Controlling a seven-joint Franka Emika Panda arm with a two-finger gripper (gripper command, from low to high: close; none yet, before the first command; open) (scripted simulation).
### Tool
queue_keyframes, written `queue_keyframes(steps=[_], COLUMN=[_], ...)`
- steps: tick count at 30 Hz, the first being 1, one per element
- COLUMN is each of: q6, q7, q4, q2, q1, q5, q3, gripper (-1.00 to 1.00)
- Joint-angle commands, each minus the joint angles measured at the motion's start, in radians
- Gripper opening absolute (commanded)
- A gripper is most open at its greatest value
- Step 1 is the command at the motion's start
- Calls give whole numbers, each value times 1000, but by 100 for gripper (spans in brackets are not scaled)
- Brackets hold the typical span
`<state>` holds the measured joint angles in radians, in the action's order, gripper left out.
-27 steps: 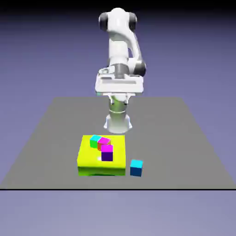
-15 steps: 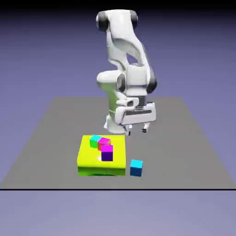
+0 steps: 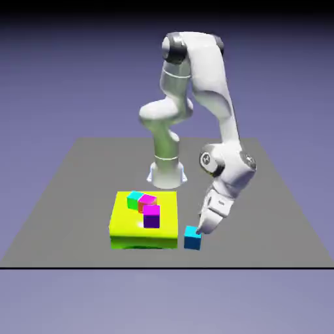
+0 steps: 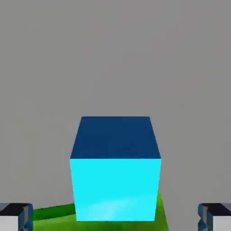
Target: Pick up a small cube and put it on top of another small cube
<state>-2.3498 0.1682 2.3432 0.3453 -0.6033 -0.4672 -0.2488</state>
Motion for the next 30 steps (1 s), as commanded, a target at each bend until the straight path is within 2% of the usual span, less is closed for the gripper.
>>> queue_keyframes(steps=[1,9,10,22,30], q6=[-9,-75,-75,22,103], q7=[17,142,142,-42,-194], q4=[-1,-8,-8,10,153], q2=[13,108,108,-41,-331], q1=[36,310,310,-63,101], q5=[-23,-197,-197,40,-72], q3=[30,256,256,-58,-27], gripper=[0,0,-100,-100,-100])
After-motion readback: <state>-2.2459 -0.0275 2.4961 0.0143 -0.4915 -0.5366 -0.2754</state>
